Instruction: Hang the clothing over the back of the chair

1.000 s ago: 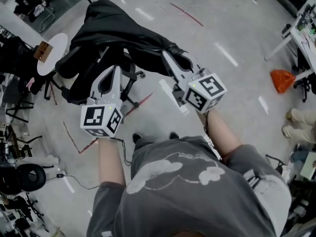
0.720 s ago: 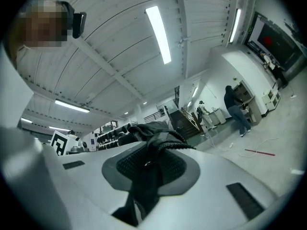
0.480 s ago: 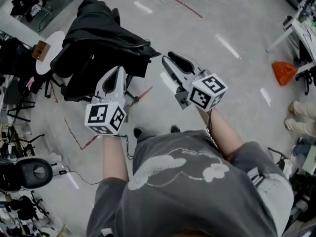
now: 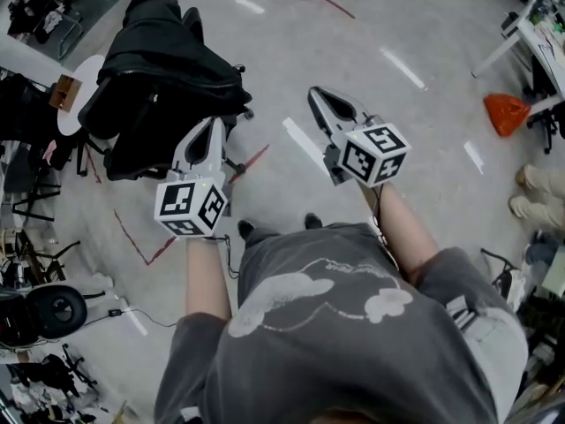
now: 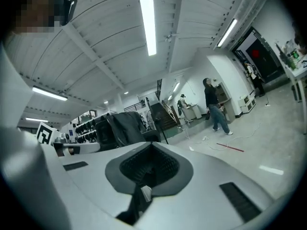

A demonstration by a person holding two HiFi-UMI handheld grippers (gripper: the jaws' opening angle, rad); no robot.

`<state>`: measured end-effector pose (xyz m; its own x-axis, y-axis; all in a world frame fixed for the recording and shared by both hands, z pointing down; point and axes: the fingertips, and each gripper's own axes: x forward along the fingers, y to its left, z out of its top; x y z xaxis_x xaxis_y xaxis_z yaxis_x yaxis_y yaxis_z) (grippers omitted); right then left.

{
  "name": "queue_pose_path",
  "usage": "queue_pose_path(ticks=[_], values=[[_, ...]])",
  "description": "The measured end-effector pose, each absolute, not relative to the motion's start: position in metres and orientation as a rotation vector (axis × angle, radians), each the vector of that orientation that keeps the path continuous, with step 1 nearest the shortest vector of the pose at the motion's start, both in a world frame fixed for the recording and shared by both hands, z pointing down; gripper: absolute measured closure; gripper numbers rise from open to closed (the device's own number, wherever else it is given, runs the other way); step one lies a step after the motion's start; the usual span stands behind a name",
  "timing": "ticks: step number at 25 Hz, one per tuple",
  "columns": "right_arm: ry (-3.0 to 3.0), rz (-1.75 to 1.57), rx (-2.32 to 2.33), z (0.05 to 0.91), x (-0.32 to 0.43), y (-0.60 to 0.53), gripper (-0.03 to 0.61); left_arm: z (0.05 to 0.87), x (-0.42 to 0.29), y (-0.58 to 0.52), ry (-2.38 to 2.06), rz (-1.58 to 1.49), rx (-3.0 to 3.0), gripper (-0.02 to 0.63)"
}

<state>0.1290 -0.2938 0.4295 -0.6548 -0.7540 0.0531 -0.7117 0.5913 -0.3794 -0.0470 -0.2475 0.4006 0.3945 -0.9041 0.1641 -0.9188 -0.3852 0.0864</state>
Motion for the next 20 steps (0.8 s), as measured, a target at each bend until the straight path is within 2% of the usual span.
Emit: queue_pose_path(ticks=[20], values=[[2.906, -0.566, -1.257, 0.458, 0.117, -0.283, 0.589, 0.443, -0.035, -0.232, -1.563, 0.162, 2.410, 0.612]])
